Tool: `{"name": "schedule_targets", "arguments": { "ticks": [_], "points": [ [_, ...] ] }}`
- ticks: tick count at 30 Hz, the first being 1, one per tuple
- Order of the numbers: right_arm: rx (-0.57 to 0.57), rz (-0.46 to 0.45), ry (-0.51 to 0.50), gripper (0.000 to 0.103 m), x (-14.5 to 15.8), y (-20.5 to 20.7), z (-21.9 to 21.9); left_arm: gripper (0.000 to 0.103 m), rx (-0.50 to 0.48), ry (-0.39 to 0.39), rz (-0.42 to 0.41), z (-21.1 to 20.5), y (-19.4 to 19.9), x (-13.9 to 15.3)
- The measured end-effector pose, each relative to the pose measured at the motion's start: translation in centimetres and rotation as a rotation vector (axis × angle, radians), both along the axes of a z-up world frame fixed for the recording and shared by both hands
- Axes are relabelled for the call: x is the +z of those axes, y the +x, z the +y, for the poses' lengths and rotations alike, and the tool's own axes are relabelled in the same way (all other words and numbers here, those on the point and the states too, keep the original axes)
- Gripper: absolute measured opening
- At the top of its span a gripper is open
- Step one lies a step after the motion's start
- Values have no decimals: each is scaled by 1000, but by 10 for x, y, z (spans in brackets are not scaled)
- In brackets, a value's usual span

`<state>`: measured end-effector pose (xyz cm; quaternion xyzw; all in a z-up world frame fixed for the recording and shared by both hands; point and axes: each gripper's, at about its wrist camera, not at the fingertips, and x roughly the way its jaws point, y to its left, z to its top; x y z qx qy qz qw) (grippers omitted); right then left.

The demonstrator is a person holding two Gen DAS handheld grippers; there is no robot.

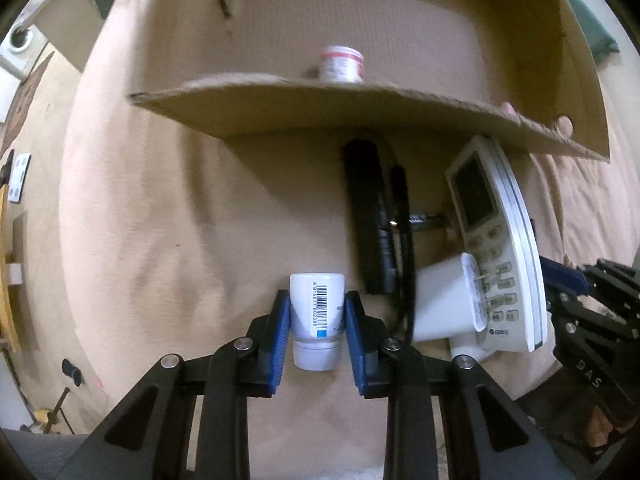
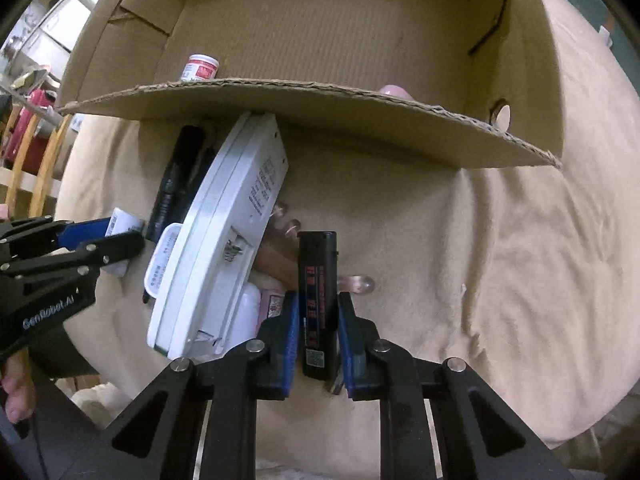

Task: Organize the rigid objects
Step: 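Grasp the white tube bottle with the left tool while the right tool grasps the black tube, then lower both held items into the box and open both tools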

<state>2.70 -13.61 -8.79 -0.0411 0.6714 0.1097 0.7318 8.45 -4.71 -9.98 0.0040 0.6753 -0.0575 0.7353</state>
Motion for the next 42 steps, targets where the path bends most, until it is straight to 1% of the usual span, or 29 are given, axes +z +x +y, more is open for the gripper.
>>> {"name": "schedule_targets", "arguments": {
  "ticks": [2,6,11,14,18,23,24,27,30,33,37,42],
  "points": [
    [1,-15,4,20,5,-5,1,24,17,9,-8,6,0,2],
    [-23,-41,24,20,18,-8,-12,24,42,22,-25,18,0,4],
    [-92,-71,94,20,36,-13,-30,24,62,29,-44,38,-6,4],
    [-129,-81,141,20,49,-17,-40,24,65,31,-59,45,-6,9],
    [-159,-94,188,20,59,-20,-51,24,62,37,-82,39,-15,17],
    [-154,-100,202,20,66,-23,-48,24,61,45,-90,38,-19,22],
    [-155,-102,207,20,65,-17,-50,24,65,42,-92,37,-20,24],
    [-170,-109,232,20,76,-29,-63,24,70,36,-112,31,-24,42],
    [-176,-119,271,20,84,-32,-68,24,61,31,-153,27,-34,59],
    [-181,-146,314,20,96,-32,-73,24,53,16,-197,26,-36,80],
    [-199,-203,386,20,120,-26,-84,24,61,-11,-250,27,-27,107],
    [-212,-251,425,20,145,-6,-91,24,62,-53,-295,25,-7,133]
  ]
}}
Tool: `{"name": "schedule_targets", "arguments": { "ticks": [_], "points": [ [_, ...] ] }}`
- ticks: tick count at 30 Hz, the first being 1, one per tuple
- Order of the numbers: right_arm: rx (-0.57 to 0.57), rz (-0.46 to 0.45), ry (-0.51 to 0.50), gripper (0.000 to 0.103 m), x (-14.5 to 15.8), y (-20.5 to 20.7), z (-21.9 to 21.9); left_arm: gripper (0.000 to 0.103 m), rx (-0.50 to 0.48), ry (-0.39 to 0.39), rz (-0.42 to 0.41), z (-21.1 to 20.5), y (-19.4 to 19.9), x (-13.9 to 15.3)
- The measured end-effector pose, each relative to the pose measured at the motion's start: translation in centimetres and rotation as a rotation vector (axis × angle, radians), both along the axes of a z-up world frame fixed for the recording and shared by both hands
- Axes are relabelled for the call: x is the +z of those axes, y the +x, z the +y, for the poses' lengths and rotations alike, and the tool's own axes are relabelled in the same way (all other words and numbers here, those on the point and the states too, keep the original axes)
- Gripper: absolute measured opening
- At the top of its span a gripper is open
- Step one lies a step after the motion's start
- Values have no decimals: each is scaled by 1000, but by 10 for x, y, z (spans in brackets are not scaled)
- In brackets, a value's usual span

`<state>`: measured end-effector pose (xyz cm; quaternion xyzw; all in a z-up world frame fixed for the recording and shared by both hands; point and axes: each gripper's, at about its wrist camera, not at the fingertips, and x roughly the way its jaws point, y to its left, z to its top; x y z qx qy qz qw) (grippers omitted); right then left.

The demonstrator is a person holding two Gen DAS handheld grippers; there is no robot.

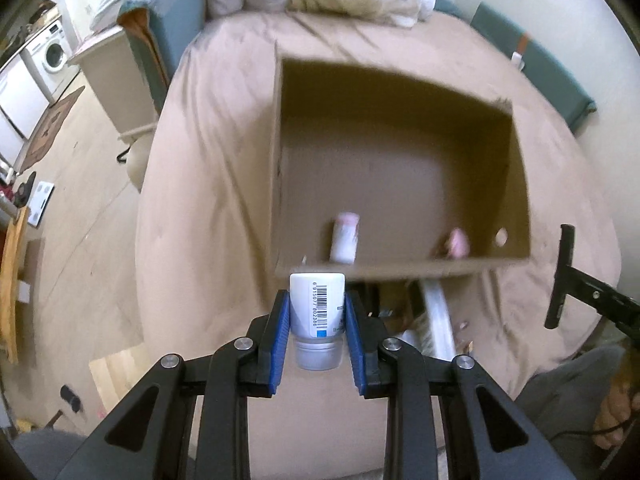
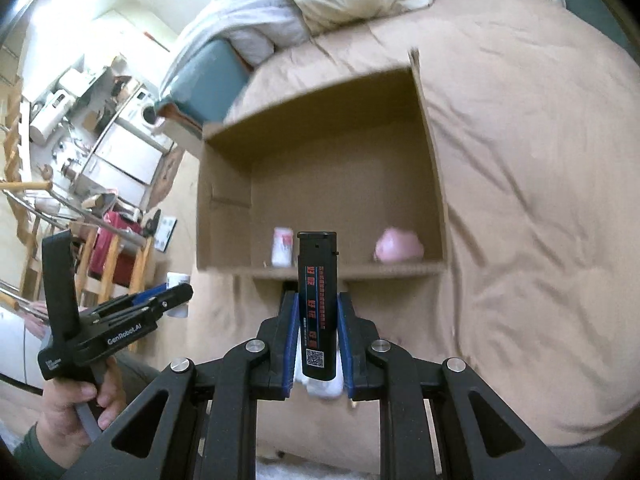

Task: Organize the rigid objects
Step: 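Lower both held items into the box and open both tools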

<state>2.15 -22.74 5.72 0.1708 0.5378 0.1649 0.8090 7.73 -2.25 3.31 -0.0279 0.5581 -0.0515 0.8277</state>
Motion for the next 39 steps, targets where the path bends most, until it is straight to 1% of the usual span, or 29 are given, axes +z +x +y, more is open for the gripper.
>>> {"name": "schedule_targets", "arguments": {
  "ticks": [4,7,10,17,20,23,25,27,31,34,39],
  "points": [
    [1,-23,-5,20,11,20,3,24,-8,-20,-12,-6,19,11],
    [8,-29,-15,20,13,37,8,24,-16,-9,-20,-10,33,13],
    [12,-24,-22,20,8,52,12,24,-22,2,-18,-16,45,11],
    [21,14,-53,20,-19,90,26,24,-49,49,5,-29,72,-19],
    [20,29,-70,20,-35,103,30,24,-63,84,6,-36,81,-35],
    [12,48,-77,20,-51,108,31,24,-69,122,-11,-39,84,-52],
    [11,59,-83,20,-60,110,32,24,-72,137,4,-41,88,-65],
    [14,65,-96,20,-68,111,34,24,-68,135,14,-42,92,-73],
    [17,81,-122,20,-81,113,37,24,-100,213,-41,-48,93,-79],
    [27,98,-151,20,-89,113,42,24,-111,212,-45,-52,92,-80],
    [44,105,-186,20,-96,116,55,24,-143,257,-65,-62,88,-80]
  ]
}}
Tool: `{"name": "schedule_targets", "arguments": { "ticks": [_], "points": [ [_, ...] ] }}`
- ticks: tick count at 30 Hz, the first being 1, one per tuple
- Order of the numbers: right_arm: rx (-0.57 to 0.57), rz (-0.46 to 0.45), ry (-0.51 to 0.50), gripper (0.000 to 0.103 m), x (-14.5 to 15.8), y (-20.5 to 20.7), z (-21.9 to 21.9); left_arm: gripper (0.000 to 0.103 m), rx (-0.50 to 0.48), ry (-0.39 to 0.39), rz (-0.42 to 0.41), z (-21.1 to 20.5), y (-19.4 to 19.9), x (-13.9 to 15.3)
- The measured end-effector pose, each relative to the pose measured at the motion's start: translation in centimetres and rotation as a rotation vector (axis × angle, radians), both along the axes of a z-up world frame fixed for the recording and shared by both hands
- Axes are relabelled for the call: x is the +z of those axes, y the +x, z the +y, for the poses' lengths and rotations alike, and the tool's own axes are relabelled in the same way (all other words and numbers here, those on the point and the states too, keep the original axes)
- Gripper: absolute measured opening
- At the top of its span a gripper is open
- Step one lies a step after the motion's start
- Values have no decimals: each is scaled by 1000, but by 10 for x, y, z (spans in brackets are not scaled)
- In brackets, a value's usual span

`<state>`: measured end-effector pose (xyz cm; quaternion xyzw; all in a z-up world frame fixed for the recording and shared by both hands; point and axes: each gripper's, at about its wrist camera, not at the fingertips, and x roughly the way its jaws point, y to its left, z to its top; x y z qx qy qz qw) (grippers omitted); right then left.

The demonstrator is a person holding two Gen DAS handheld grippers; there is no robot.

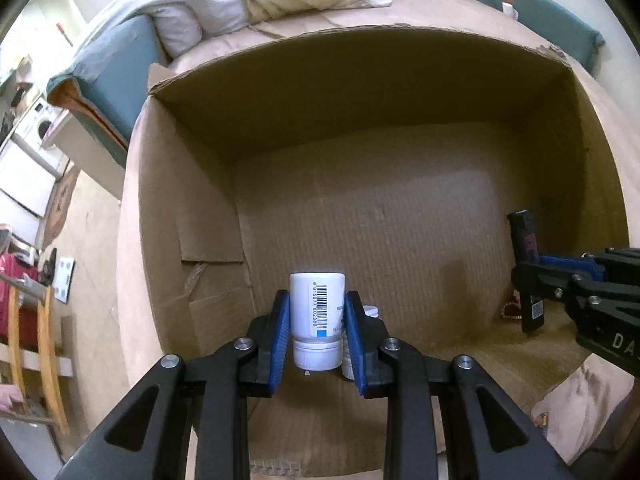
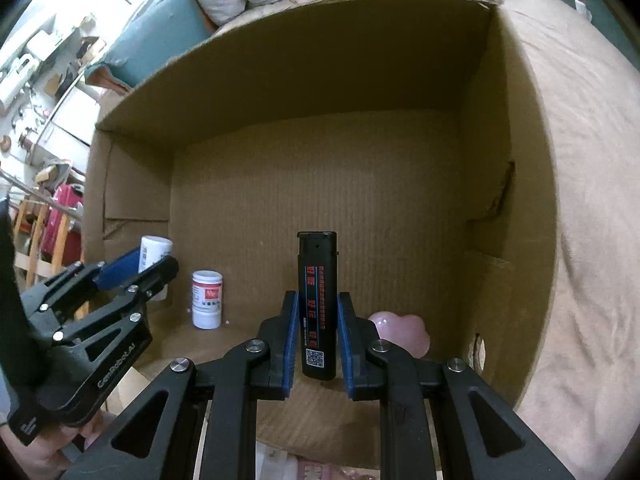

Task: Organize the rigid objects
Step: 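Lower both held items into the box and open both tools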

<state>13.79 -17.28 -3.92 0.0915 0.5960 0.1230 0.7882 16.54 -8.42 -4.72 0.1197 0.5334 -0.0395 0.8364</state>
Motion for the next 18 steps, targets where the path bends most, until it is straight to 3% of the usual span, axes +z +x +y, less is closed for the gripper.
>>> {"name": "schedule_targets", "arguments": {
  "ticks": [18],
  "points": [
    [-23,-12,29,20,0,0,-3,24,4,-17,16,5,3,1]
  ]
}}
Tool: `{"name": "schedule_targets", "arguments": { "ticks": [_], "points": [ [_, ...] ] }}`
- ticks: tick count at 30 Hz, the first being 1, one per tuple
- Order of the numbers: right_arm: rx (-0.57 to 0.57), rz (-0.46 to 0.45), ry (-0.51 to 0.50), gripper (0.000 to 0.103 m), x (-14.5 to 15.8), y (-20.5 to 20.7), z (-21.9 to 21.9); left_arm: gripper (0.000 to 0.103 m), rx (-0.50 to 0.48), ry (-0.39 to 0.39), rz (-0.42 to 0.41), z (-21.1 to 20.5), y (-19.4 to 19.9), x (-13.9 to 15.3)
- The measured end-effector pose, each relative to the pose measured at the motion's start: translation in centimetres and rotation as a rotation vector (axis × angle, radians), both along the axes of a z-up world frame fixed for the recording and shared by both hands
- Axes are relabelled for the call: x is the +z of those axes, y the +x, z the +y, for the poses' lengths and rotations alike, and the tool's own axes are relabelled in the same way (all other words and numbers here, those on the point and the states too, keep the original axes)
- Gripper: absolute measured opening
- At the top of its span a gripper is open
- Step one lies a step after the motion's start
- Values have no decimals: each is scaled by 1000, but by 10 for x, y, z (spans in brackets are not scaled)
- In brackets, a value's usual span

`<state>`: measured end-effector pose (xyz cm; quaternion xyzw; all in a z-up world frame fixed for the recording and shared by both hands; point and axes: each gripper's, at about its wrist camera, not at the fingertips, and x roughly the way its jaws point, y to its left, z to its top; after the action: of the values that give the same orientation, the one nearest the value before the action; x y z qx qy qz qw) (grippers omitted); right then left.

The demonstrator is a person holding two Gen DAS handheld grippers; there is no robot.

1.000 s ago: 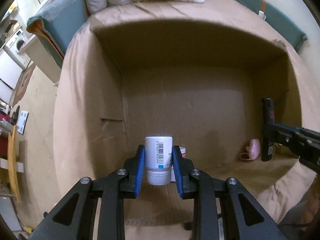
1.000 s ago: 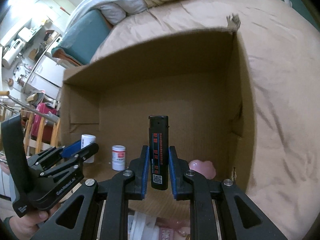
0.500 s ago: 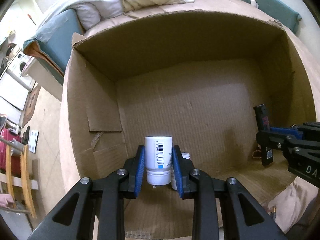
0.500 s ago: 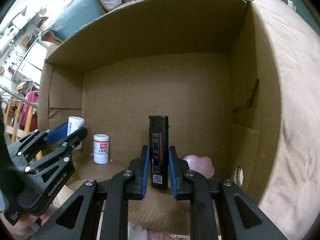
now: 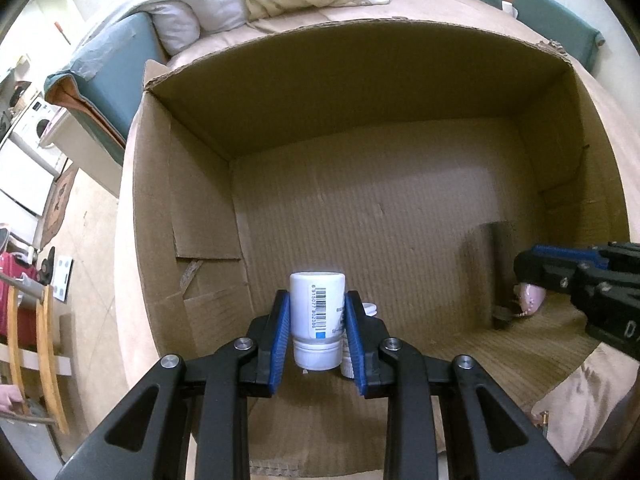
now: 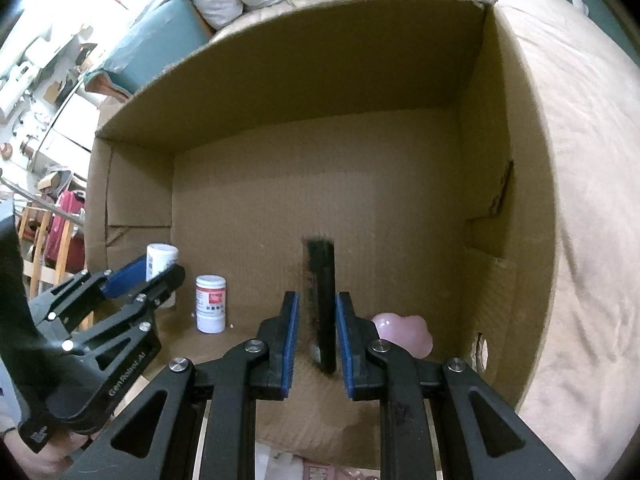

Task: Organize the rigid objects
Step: 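Lower both held items into the box and open both tools, then withdraw both open tools from the box back toward the items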

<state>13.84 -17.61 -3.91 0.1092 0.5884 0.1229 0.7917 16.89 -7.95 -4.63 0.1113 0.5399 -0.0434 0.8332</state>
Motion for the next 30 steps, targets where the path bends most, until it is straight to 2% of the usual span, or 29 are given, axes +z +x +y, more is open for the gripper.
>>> {"name": "schedule_targets", "arguments": {
  "ticks": [2,4,5,6,8,9,13,21,30],
  "points": [
    [-5,-18,7,21,6,0,-2,25,-2,-1,4,1,0,0],
    [-13,-37,23,36,12,-1,-5,29,-5,-17,9,2,1,2],
    [-18,-48,28,43,15,-1,-7,37,-4,-27,12,2,2,3],
    [-25,-62,32,62,18,-2,-9,41,-6,-41,9,3,2,5],
    [-34,-78,54,66,23,-1,-11,72,1,-44,-14,1,-2,11],
    [-39,-84,57,67,25,-1,-12,74,6,-44,-31,1,-3,14],
    [-53,-113,84,75,32,-3,-18,74,16,-45,-39,2,-4,18],
    [-61,-119,97,86,34,-4,-22,74,48,-75,-26,8,-1,20],
    [-53,-117,86,86,34,-4,-17,74,49,-77,-38,9,-3,22]
  ]
}}
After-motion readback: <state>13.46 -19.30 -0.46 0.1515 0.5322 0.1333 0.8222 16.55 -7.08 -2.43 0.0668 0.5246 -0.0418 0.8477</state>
